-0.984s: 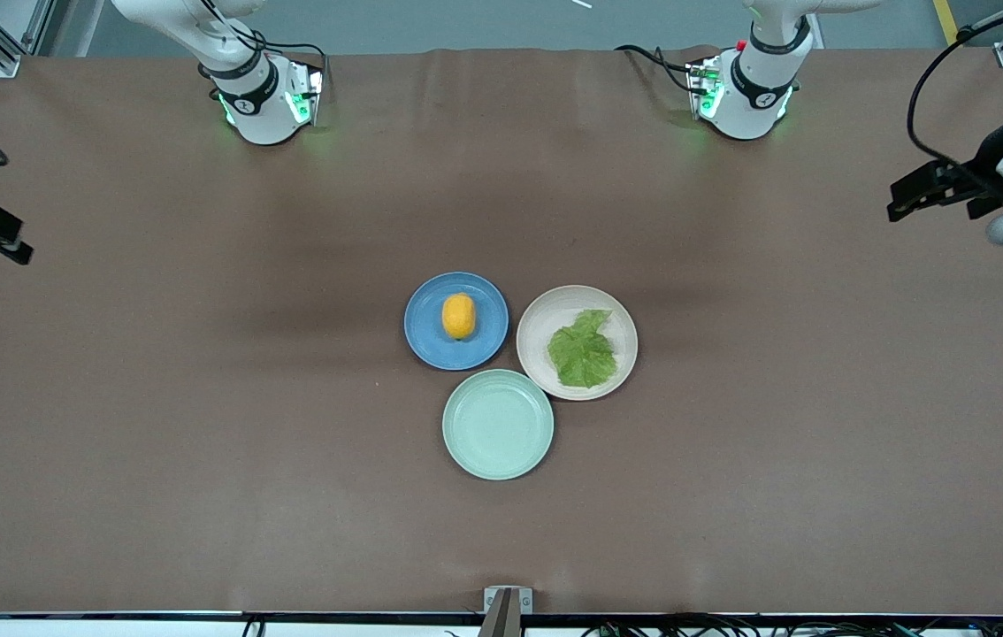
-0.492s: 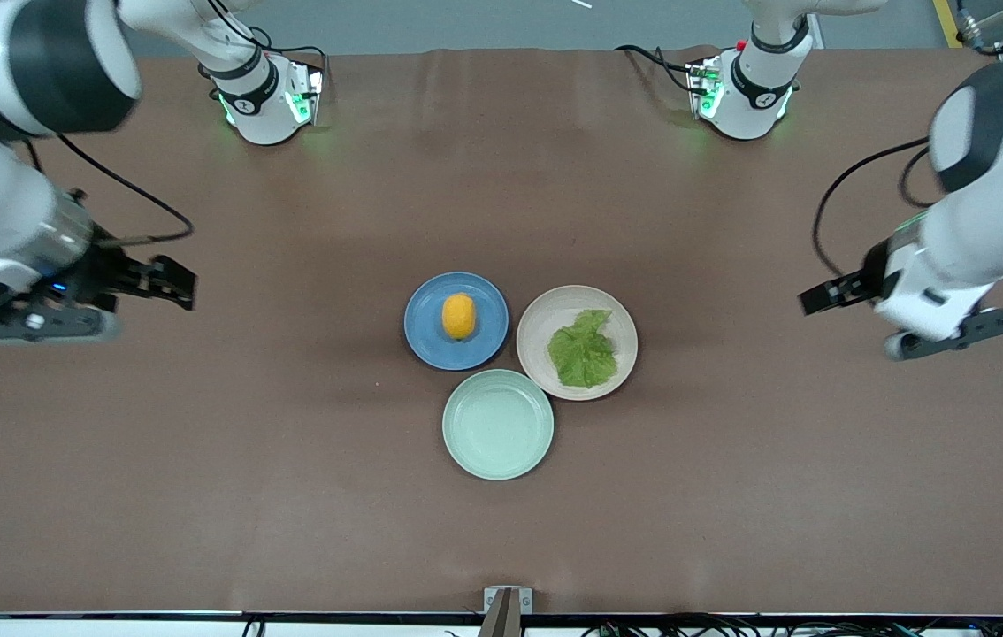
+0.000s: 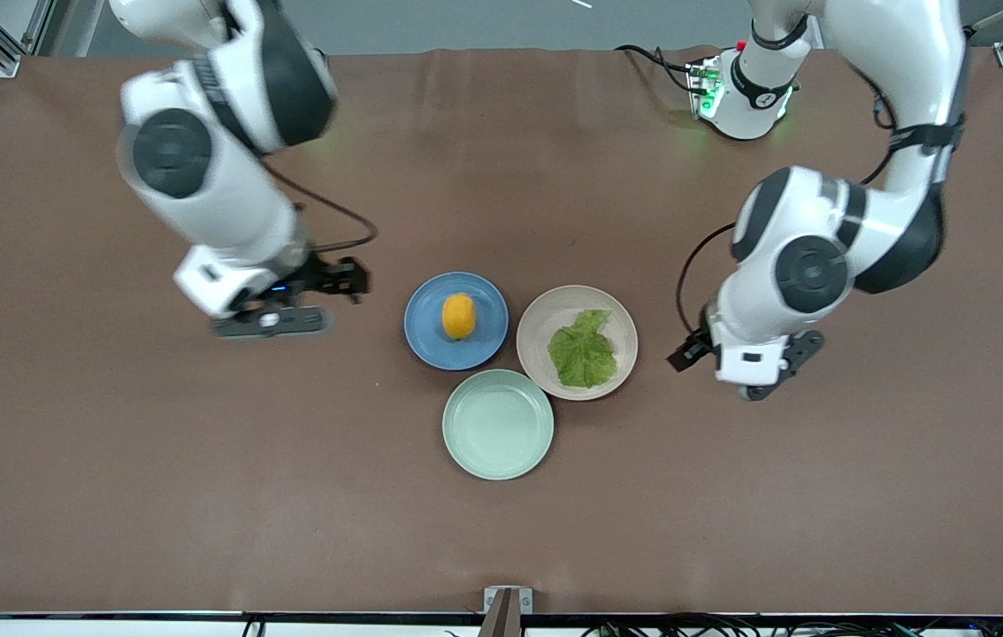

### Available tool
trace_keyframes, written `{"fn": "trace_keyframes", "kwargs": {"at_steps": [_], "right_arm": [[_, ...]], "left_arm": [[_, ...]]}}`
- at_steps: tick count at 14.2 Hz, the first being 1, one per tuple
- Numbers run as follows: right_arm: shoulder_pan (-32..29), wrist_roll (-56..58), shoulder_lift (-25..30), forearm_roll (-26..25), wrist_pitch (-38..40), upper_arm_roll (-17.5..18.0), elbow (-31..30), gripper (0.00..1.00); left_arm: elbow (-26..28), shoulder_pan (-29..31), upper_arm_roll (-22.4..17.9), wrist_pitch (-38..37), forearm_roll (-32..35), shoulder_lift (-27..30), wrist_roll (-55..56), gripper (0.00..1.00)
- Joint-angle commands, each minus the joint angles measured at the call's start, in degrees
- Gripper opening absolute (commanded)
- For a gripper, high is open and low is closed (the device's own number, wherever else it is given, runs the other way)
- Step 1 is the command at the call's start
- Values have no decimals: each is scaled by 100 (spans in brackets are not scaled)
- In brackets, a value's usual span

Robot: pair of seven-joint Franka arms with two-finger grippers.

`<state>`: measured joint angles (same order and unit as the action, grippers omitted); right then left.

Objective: Pick lemon and lettuce from plates
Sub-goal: 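Reach the right gripper to the lemon while the left gripper reaches the lettuce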

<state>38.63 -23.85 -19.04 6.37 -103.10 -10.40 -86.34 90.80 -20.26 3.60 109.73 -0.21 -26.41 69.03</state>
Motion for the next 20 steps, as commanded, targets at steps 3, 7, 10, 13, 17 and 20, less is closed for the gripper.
{"fn": "trace_keyframes", "kwargs": {"at_steps": [3,7,10,13,17,20], "right_arm": [[679,-163,-327,716,-1569,-76,-1164,100],[900,-682,-925,716,-2037,-76,-1192,100],[970,-691,-1181,716,-2301,-76,-1210,100],[1058,-691,-1400,725,-2530,-76,-1210,100],[1164,-735,-1717,777,-2943,-76,-1210,100],[1181,-735,-1849,787,-3058,-76,-1210,100]], "left_arm": [[209,-478,1,944,30,-514,2296,96],[280,-865,1,1383,29,-891,3711,82],[289,-918,10,1700,29,-1217,4250,74],[481,-1042,10,1701,21,-1253,4487,65],[562,-1042,10,1701,29,-1244,4558,26],[526,-1024,10,1701,47,-1174,4576,1]]}}
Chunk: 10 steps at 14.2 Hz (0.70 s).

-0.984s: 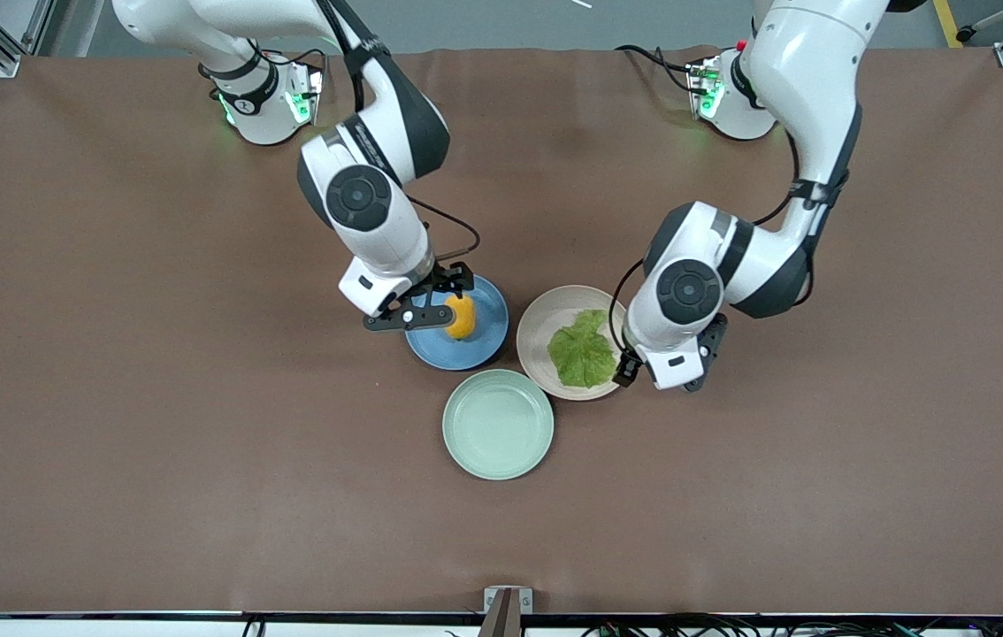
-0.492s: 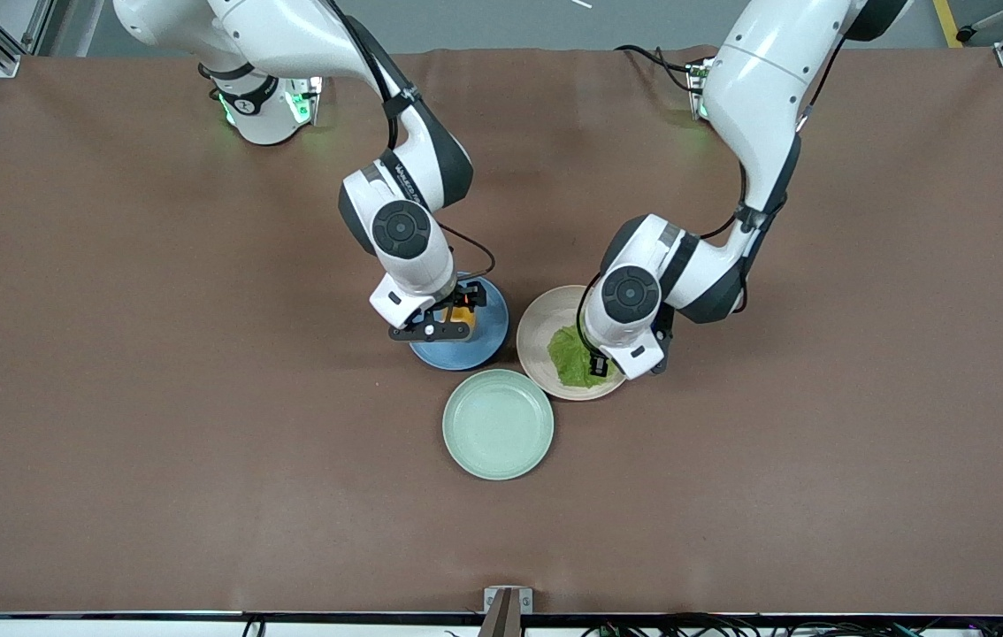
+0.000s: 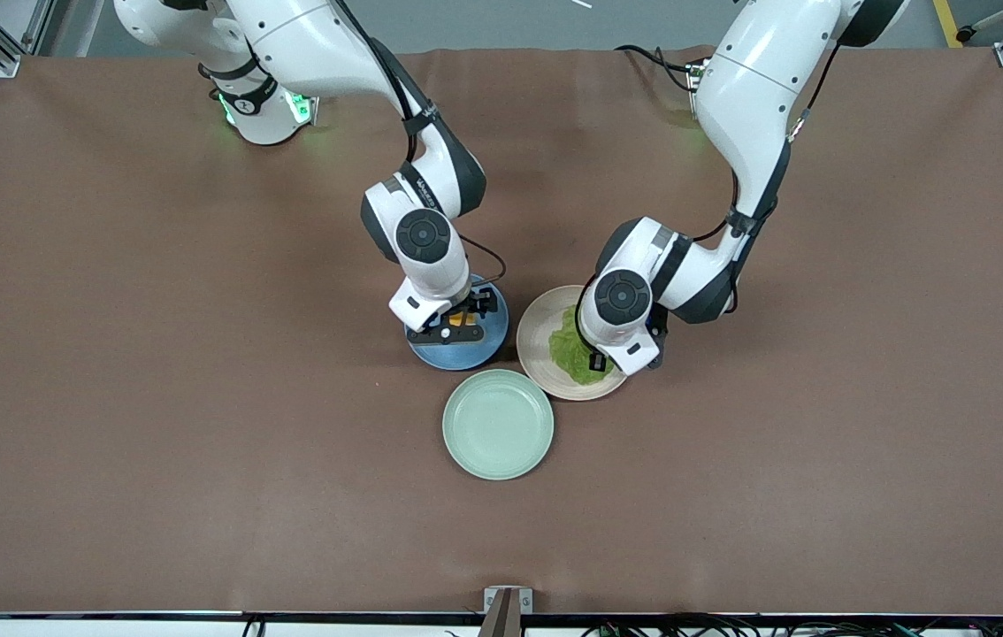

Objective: Pick lemon and lettuce from plates
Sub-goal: 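Reach the right gripper to the lemon while the left gripper reaches the lettuce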

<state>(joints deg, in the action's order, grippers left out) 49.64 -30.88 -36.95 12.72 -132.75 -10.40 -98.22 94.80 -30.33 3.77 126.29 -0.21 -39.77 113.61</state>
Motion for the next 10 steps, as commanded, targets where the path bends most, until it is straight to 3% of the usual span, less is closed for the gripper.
{"fn": "trace_keyframes", "kwargs": {"at_steps": [1,2,4,10], "right_arm": [[81,-32,-76,152,-84,-76,-31,100],[72,-32,-76,152,-84,-76,-31,98],[81,-32,-76,152,-58,-76,-40,73],[125,-41,-50,152,3,-76,-40,22]], "left_arm": [[109,-8,-16,45,90,241,101,0],[101,18,-17,45,100,311,57,0],[92,97,-25,-8,100,609,-57,0],[162,835,-61,-280,398,1173,-1864,0]]}}
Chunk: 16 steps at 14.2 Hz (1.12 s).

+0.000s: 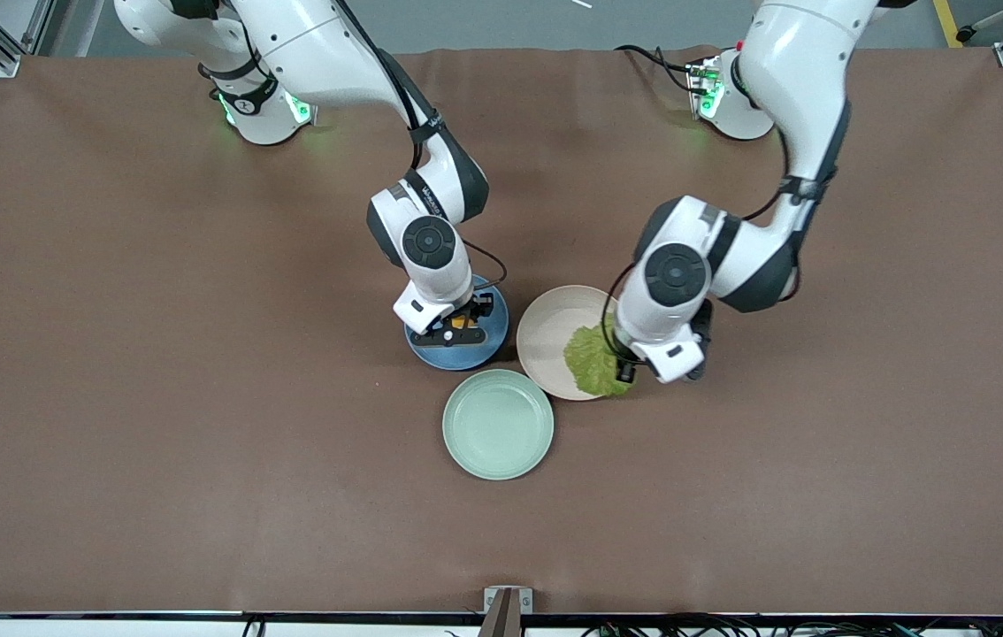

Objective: Pick lemon and lettuce from plates
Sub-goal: 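Grasp the lemon with the right gripper while the left gripper grasps the lettuce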

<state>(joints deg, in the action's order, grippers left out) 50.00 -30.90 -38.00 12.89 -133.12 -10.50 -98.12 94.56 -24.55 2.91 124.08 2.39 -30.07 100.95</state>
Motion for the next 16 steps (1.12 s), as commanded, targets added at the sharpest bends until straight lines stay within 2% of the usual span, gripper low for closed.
{"fn": "trace_keyframes", "kwargs": {"at_steps": [1,2,4,6,8,9,10,12,13,16], "right_arm": [[72,-39,116,135,162,-66,-49,20],[72,-30,248,126,520,-92,-6,20],[-77,58,905,74,1337,-241,3,20],[-305,250,1555,13,2171,-504,3,20],[-568,924,2022,-84,2771,-838,-40,20],[-761,1259,2155,-102,3034,-996,-49,20],[-937,1497,2234,-198,3194,-1102,-102,20],[-1332,2033,2410,-566,3169,-1208,-443,20],[-1570,2271,2437,-638,3099,-1217,-558,20],[-2421,3464,2376,-647,2530,-1209,-979,20]], "left_arm": [[185,441,26,-103,165,203,-995,0],[203,669,35,-112,209,203,-1477,0],[220,1143,70,-112,209,177,-2461,0],[290,1530,70,-95,209,107,-3376,2],[299,1856,70,-51,209,-51,-3975,3],[291,1971,70,-51,209,-113,-4178,11],[265,2076,70,-51,209,-166,-4346,32],[238,2104,52,-51,209,-201,-4496,80],[247,2121,61,-51,201,-149,-4488,100],[194,2165,87,-112,157,219,-4453,100]]}}
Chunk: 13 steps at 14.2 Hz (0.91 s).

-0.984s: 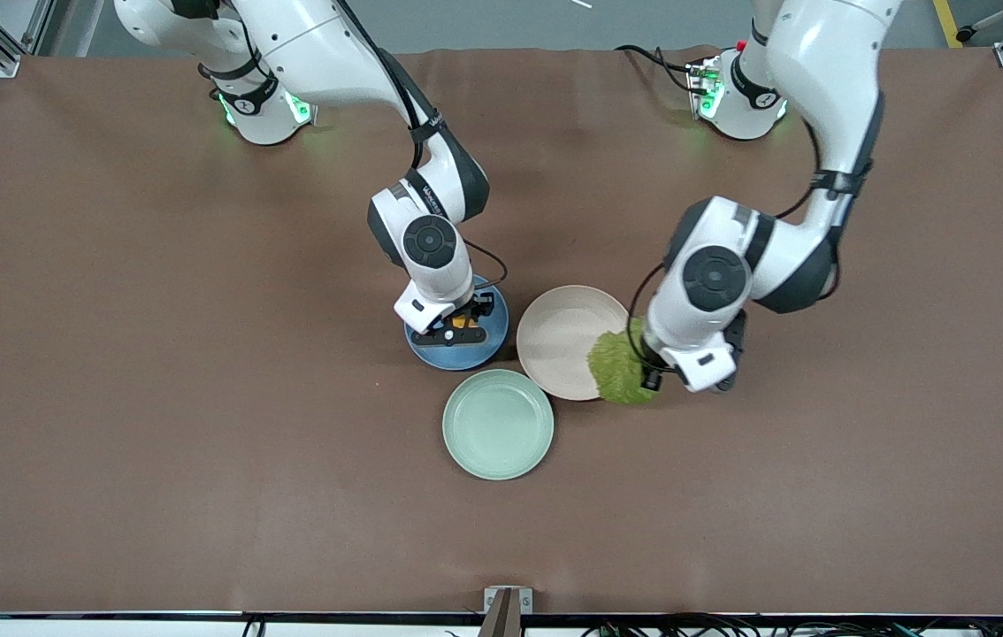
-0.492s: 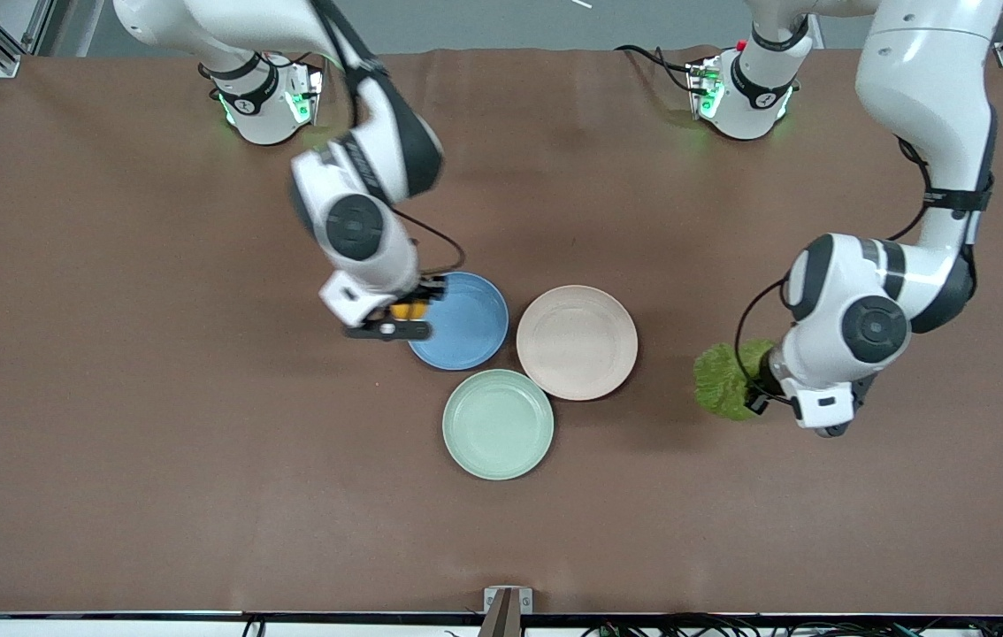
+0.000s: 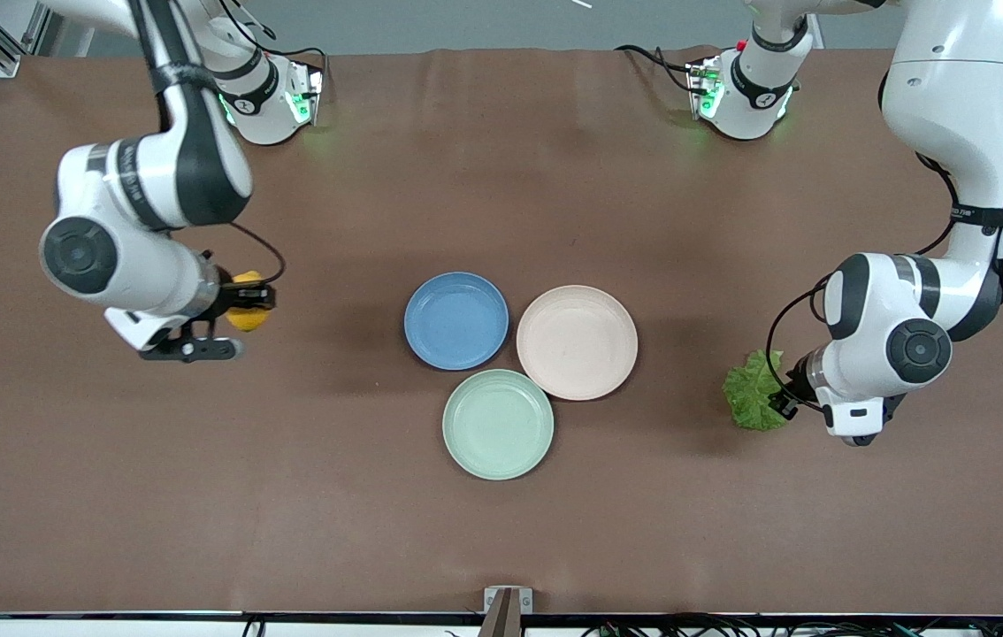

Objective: Pick lemon and lettuce from plates
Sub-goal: 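Grasp the lemon with the right gripper while the left gripper grasps the lettuce, then carry the lemon off the plate while the left gripper releases the lettuce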

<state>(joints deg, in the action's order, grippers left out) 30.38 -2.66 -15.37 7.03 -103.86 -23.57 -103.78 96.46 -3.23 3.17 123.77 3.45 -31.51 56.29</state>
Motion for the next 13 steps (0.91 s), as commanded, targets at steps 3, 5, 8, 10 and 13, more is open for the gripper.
{"fn": "trace_keyframes", "kwargs": {"at_steps": [3,5,8,10,13], "right_arm": [[-919,1354,105,-61,-1738,89,-1326,20],[-1165,1618,-61,-61,-2460,98,-1731,20],[-1526,2075,-448,-43,-2945,115,-1821,20],[-1736,2356,-624,9,-3104,124,-1821,20],[-1799,2437,-835,114,-3306,133,-1821,20]], "left_arm": [[-564,60,105,-667,25,611,-65,100],[-1048,25,123,-1178,85,619,-126,100],[-1761,16,140,-1960,69,637,-601,100],[-1797,16,149,-2409,95,863,-671,100],[-1789,-20,167,-2918,165,1365,-1459,100]]}}
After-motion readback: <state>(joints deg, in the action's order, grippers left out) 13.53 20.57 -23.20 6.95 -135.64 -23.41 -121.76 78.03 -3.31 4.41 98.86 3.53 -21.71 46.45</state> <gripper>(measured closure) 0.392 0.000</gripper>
